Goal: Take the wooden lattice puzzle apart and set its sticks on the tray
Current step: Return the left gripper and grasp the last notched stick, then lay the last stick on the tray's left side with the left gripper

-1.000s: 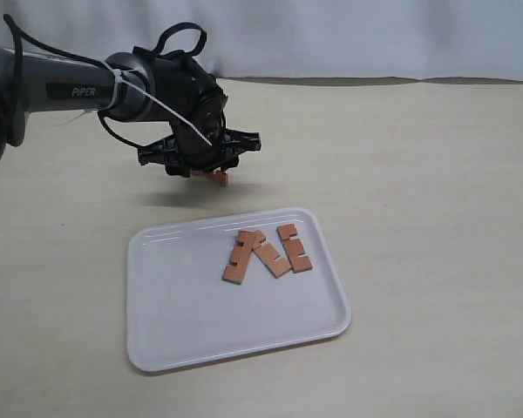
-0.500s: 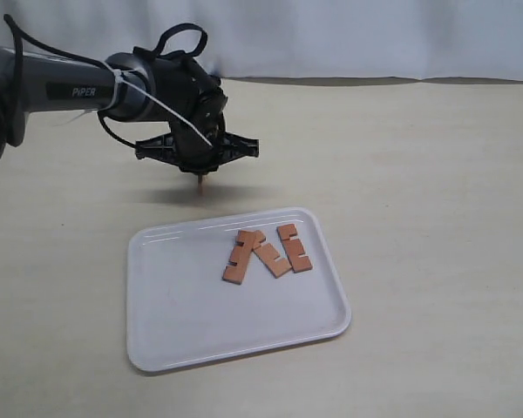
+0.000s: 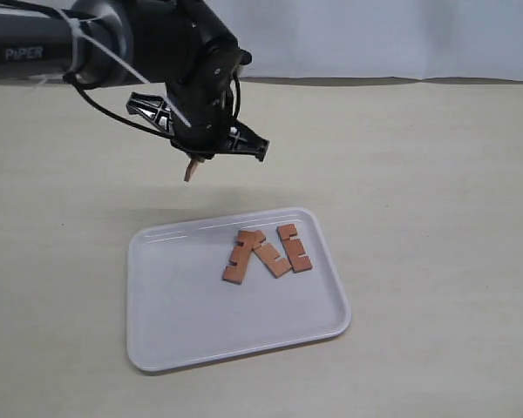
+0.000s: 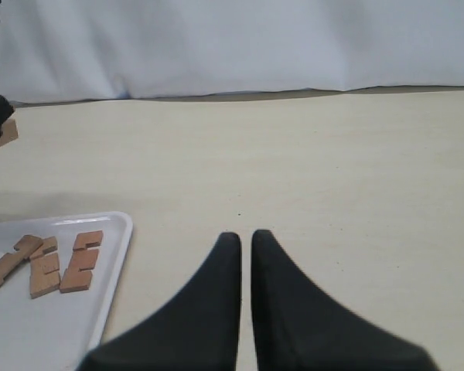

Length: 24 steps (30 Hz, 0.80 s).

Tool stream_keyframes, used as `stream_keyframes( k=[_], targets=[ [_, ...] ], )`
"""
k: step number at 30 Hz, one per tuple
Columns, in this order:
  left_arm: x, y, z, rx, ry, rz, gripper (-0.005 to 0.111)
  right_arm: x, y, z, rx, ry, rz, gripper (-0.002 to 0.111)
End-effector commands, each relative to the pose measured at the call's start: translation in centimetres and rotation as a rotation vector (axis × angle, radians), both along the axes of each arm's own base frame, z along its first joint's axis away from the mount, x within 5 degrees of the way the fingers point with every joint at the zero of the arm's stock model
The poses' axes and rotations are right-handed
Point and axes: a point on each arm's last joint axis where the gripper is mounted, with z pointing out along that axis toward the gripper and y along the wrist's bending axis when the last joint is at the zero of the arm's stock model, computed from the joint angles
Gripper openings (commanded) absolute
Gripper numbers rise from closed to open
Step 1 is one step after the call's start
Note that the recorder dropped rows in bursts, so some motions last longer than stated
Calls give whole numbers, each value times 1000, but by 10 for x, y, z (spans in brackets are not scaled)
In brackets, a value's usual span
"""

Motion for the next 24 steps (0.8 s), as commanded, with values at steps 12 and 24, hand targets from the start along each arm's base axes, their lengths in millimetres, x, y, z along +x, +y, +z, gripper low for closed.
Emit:
stream_keyframes(
  k=[12,24],
  targets=[
    [-112,41,7,-218,136,-230,0,0,0,0,-2,-5,3,5],
    [-114,40,-20,-287,98,-202,2,0,0,0,-2,-5,3,5]
  ],
)
